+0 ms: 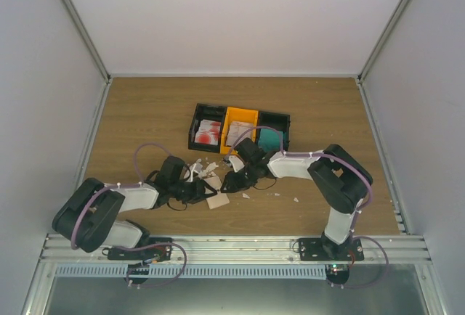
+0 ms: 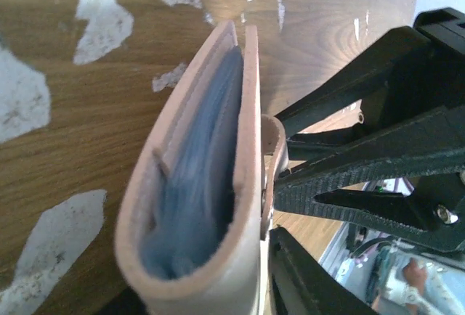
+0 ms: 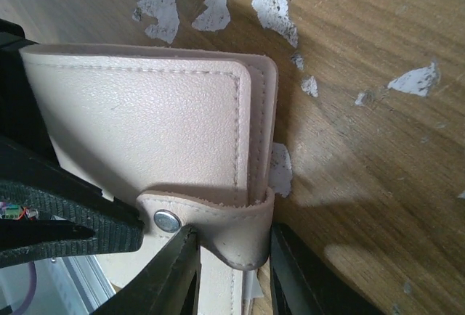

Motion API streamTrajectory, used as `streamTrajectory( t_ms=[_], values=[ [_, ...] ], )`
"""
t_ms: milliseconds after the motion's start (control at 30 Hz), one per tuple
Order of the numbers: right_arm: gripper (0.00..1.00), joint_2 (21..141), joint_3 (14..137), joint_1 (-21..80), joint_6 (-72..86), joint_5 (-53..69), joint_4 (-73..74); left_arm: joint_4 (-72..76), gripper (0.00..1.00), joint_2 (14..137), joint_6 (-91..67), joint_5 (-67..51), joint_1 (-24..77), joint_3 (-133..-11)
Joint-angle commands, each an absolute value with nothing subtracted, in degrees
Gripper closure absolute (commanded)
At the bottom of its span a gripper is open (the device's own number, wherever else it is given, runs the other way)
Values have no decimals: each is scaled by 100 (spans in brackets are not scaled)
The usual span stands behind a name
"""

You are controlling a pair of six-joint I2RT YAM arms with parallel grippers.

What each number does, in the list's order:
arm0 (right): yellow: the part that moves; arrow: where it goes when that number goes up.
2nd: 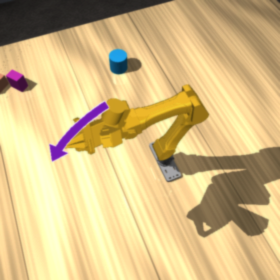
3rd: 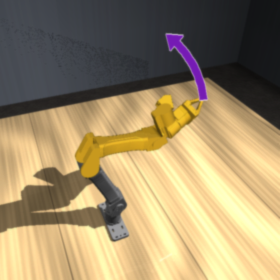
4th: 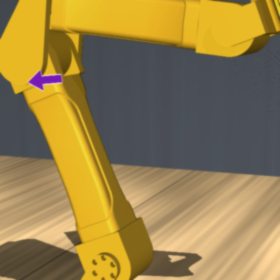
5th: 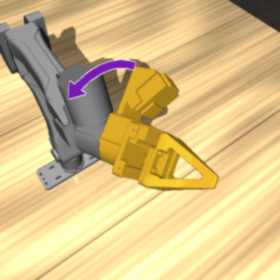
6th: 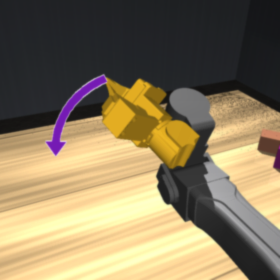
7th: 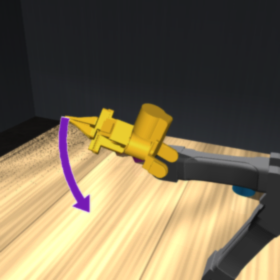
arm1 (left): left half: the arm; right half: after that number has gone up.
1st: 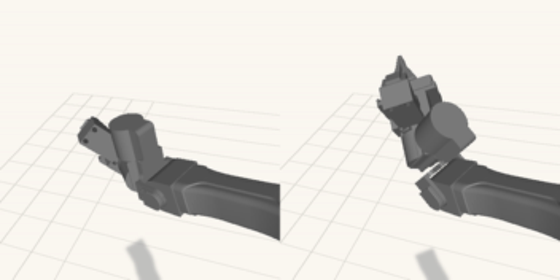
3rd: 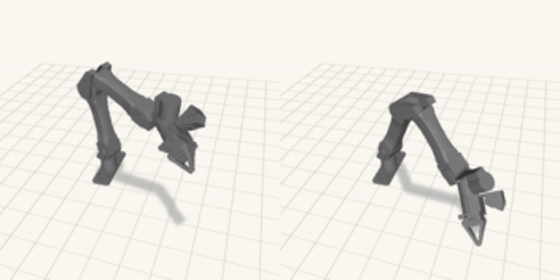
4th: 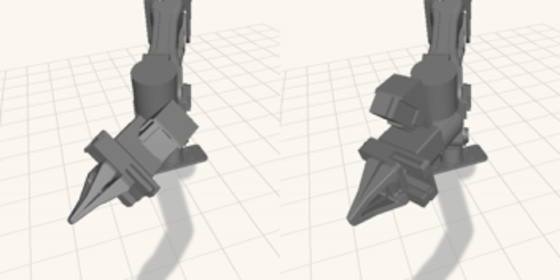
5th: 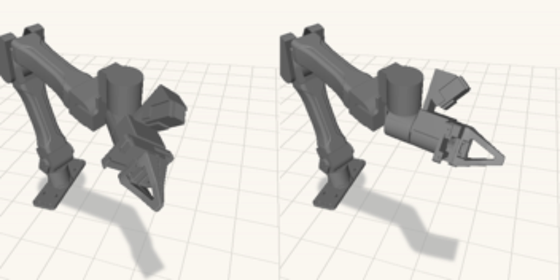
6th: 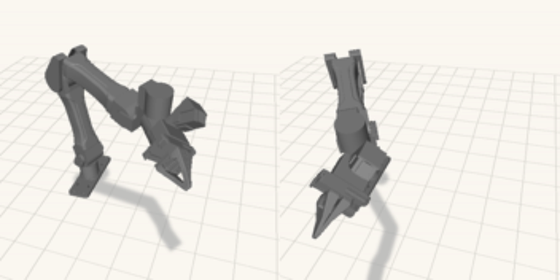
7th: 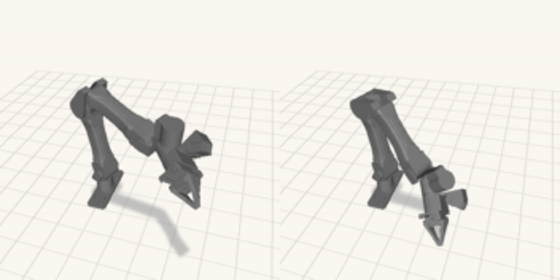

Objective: Put the credit cards into the card holder
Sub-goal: Open the card holder at the center of the board.

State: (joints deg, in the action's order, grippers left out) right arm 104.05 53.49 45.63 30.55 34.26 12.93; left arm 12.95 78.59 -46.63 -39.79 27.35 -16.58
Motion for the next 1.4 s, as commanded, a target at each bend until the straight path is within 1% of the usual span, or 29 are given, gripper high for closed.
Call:
streamTrajectory(
  t_ms=[0, 33, 133, 200, 433, 533, 600, 700, 733, 767, 967, 1133, 1367],
  values=[
    [71, 10511, 5419, 4645, 3170, 3204, 1557, 1584, 72, 7620, -4277, -4024, 2795, -1724],
    [70, 10495, 5419, 4643, 3191, 3120, 1571, 1525, 72, 7553, -4234, -4017, 2797, -1743],
    [68, 10464, 5413, 4641, 3256, 2938, 1584, 1410, 67, 7357, -4165, -4050, 2797, -1758],
    [67, 10451, 5394, 4643, 3298, 2910, 1566, 1326, 66, 7269, -4142, -4052, 2795, -1758],
    [64, 10368, 5380, 4643, 3346, 2782, 1532, 1017, 71, 7181, -4077, -3935, 2795, -1751],
    [63, 10313, 5364, 4646, 3378, 2705, 1533, 879, 76, 7135, -4065, -3849, 2799, -1766],
    [61, 10255, 5350, 4645, 3399, 2641, 1529, 813, 81, 7098, -4062, -3812, 2800, -1788],
    [59, 10150, 5338, 4642, 3438, 2543, 1522, 770, 92, 7084, -4036, -3811, 2795, -1838],
    [58, 10098, 5330, 4641, 3449, 2514, 1498, 751, 98, 7084, -4024, -3813, 2795, -1856],
    [57, 10035, 5316, 4641, 3466, 2498, 1472, 741, 100, 7072, -4022, -3814, 2795, -1873],
    [50, 9658, 5228, 4654, 3589, 2569, 1270, 679, 100, 7058, -3932, -3845, 2804, -1995],
    [41, 9593, 5243, 4708, 3722, 2770, 1109, 715, 100, 7050, -3831, -3950, 2805, -2089],
    [39, 9907, 5629, 4928, 3947, 2444, 1398, 827, 100, 7014, -3793, -4016, 2841, -2135]
  ],
)
